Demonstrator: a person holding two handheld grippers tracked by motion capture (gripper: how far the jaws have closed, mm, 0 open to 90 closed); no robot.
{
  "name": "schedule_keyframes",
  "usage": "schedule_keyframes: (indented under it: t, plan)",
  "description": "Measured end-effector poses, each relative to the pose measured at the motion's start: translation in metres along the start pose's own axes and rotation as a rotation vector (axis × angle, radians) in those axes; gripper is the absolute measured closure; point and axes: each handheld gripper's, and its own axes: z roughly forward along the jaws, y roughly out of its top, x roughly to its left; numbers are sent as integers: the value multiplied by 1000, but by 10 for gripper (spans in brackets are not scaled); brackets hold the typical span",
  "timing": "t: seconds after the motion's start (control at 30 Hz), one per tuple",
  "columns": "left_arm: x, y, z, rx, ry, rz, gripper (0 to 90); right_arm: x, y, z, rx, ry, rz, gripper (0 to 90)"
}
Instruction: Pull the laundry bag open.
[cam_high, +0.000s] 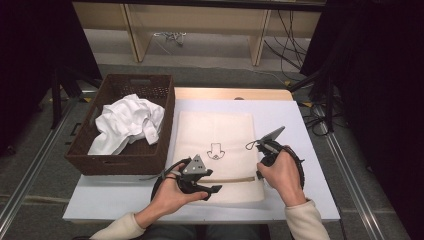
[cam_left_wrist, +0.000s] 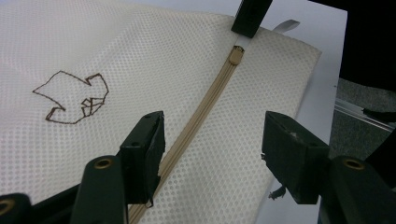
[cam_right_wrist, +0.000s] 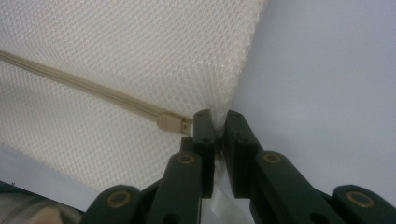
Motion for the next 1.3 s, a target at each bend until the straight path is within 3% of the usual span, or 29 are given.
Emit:
schedule_keyframes:
  t: [0.1,0.13,0.17,0.23,0.3,0.37,0.4,0.43,0.53,0.6,0.67,0.7,0.97,1.07,1.2,1.23,1.3]
  plan:
    - [0,4,3,-15,-15,15,386,0,0,0,-3,1,-1,849]
    - [-1,4,4,-14,-11,3,385,-1,0,0,-2,0,-6,849]
    - [0,5,4,-5,-8,36,384,-1,0,0,-3,0,-16,849]
    - [-2,6,7,-8,-18,16,384,-1,0,0,-4,0,-12,849]
    - [-2,8,9,-2,-30,36,384,-1,0,-1,-10,-8,-27,849]
    - [-4,10,12,-13,-27,43,386,0,0,-1,-6,-1,-11,849]
    - [-2,11,13,-10,-36,78,387,-1,0,-1,-9,-1,-17,849]
    - [-4,12,14,-15,-32,47,387,-1,0,-1,-14,-1,-16,849]
    - [-4,15,18,-5,-41,84,387,-1,0,-1,-13,-1,-16,849]
    - [-6,16,21,-9,-54,69,386,-1,0,-1,-14,-1,-15,849]
    - [-6,19,23,-4,-56,90,386,-1,0,-1,-14,-1,-16,849]
    - [-8,20,25,-13,-64,76,386,-1,0,-1,-15,-1,-16,849]
    - [-15,26,41,-12,-101,100,395,0,-1,-2,-15,0,-16,849]
    - [-16,26,46,-10,-110,103,410,-5,0,0,-53,-4,-85,849]
    - [-16,28,53,-9,-131,113,437,-4,-1,-1,-53,-4,-67,849]
    - [-16,28,55,-11,-134,116,442,-1,-1,-3,-33,-1,-24,849]
    - [-15,29,60,-7,-121,136,456,1,-2,-3,-42,3,-14,849]
